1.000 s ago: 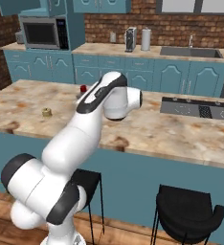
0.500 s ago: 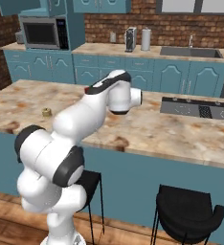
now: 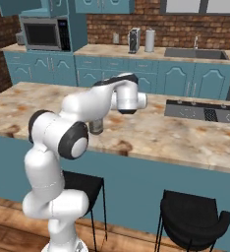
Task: Get the candle and the liquor from the cabinet and move them to the dining counter.
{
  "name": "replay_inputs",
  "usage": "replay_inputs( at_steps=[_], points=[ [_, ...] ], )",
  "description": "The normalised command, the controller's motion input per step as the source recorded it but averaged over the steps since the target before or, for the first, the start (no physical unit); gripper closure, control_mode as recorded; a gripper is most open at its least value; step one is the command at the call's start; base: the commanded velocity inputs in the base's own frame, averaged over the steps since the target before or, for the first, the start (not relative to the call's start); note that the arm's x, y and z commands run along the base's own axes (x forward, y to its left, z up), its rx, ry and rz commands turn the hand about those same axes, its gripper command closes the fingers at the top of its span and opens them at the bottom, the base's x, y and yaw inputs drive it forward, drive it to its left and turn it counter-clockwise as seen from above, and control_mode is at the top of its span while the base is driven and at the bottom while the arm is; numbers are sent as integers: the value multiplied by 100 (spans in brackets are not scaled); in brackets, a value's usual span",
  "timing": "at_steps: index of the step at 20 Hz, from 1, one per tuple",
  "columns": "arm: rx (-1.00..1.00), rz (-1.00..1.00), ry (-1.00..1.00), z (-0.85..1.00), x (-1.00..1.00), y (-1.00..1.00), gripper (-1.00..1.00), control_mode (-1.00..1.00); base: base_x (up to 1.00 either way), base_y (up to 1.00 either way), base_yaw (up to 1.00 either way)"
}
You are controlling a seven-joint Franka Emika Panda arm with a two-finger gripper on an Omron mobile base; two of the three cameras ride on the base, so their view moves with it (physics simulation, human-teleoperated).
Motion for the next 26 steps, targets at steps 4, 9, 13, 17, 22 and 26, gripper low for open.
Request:
replay_inputs(
  at_steps=[4,9,13,17,22,26],
  points=[
    [0,8,0,-41,34,0,100,-100,0,0,0],
    [0,4,0,-20,28,0,100,-100,0,0,0],
    [0,4,0,-5,35,0,100,-100,0,0,0],
    [0,5,0,-15,26,0,100,-100,0,0,0],
    [0,8,0,-31,3,0,-100,-100,0,0,0],
    [0,6,-7,-26,-21,0,-100,-100,0,0,0]
  ],
)
